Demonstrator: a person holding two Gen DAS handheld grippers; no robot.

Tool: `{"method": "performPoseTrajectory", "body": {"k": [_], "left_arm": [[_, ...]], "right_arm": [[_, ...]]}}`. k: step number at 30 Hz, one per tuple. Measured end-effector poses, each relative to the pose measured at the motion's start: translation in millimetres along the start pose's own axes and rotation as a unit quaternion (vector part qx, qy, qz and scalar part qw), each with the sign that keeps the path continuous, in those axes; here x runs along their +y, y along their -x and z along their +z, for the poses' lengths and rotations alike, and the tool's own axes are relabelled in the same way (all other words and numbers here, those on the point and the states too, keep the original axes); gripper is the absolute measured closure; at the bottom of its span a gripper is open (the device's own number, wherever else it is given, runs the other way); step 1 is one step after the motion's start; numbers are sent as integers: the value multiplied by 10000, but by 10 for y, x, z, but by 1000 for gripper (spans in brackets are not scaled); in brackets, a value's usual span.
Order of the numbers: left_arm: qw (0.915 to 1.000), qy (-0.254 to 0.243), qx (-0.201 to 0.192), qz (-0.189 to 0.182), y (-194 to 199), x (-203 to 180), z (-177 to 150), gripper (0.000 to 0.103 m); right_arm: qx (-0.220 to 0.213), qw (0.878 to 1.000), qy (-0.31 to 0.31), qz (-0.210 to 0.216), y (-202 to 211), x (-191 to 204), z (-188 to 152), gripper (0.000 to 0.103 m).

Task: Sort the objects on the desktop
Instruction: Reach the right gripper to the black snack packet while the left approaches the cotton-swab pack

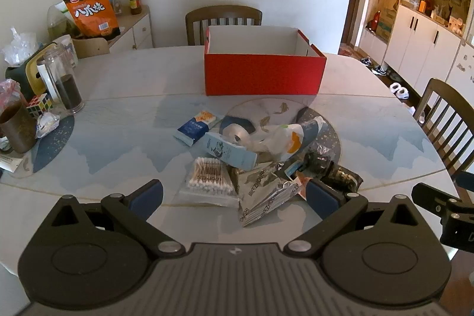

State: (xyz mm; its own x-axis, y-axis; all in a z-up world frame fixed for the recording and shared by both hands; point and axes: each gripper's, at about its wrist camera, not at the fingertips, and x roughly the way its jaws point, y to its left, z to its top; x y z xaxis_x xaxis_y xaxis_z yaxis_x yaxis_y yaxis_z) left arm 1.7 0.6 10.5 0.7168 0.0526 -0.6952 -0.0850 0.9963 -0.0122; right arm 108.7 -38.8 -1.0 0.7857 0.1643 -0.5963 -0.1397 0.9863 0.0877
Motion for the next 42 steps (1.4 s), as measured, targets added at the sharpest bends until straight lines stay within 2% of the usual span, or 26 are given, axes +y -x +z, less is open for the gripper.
{"method": "performPoseTrajectory", "body": {"k": [9,11,14,17,22,30,36,42], "left_arm": [[9999,60,-44,144,-63,51,4,1],[9999,96,-57,108,-89,75,-1,2],[9999,59,-26,123,-161,98,-14,10],[9999,93,39,63,-251,148,-49,11],[9999,-15,-111,-92,-321,220,-111,12],[9999,-100,62,-58,-622,345,-89,12],[9994,-196,174,-212,-859,369,-22,12],[9986,-270,429,-174,-1177,427,27,12]], "right_arm": [[-9,10000,64,12,-29,-12,-19,6],[21,10000,58,31,-42,-10,-22,7],[102,9999,111,-35,-82,0,-15,7],[162,9998,90,4,-143,13,-12,8],[283,9992,139,246,-263,68,-31,14],[387,9986,297,225,-556,140,-15,22],[518,9982,262,177,-834,102,32,23],[644,9967,446,211,-1139,69,87,24]]}}
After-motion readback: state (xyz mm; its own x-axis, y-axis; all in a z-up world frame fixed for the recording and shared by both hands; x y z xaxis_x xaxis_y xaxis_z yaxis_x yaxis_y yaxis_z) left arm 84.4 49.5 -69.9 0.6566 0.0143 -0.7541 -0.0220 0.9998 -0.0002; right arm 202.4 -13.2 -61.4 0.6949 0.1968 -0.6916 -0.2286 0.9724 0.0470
